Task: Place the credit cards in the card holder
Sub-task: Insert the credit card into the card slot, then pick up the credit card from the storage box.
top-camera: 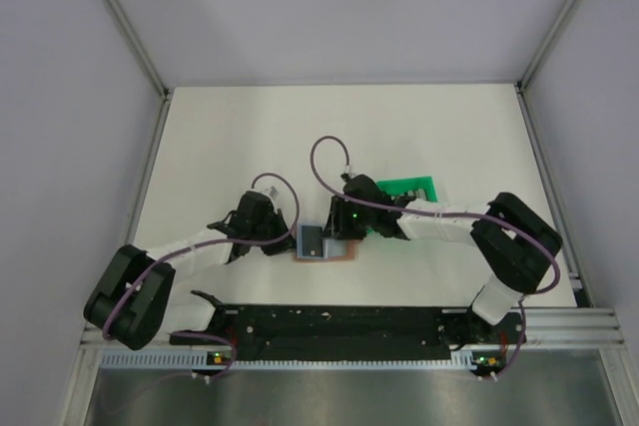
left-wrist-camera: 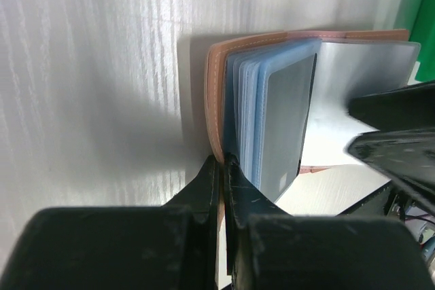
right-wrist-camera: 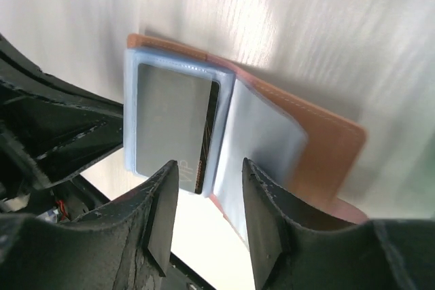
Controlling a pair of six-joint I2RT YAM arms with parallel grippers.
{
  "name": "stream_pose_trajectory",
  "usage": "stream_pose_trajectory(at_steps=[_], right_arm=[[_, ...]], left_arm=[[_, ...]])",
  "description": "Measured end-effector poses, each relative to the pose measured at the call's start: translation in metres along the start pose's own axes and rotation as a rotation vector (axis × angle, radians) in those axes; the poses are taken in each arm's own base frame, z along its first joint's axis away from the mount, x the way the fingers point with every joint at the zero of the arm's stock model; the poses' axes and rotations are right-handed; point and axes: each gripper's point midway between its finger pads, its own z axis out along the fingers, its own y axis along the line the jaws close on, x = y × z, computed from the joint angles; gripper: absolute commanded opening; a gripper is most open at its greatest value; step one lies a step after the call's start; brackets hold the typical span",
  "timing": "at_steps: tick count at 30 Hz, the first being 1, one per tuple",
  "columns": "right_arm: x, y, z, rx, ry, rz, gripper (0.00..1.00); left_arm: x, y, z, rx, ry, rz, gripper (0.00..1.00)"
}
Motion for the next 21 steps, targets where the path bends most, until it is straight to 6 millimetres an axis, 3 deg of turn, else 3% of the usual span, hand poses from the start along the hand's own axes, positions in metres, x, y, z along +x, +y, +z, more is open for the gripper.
stream_pose_trajectory(at_steps=[8, 12, 15, 21], right_arm=[[-0.05, 0.003, -0.064, 0.036, -0.199, -0.05, 0.57], [-0.084, -0.02, -0.097, 0.1, -0.311, -0.012, 0.59], [-0.102, -0.049, -0.11, 0.167, -0.351, 0.032, 0.59], [-0.1, -0.099, -0.109, 0.29, -0.307, 0.082, 0.6]], left_arm=[[0.006, 0.006, -0.006, -0.031, 0.016, 0.003, 0.0], [0.006, 0.006, -0.007, -0.034, 0.02, 0.005, 0.0], [0.006, 0.006, -0.007, -0.034, 0.021, 0.008, 0.0], [0.007, 0.007, -0.008, -0.036, 0.024, 0.014, 0.0]])
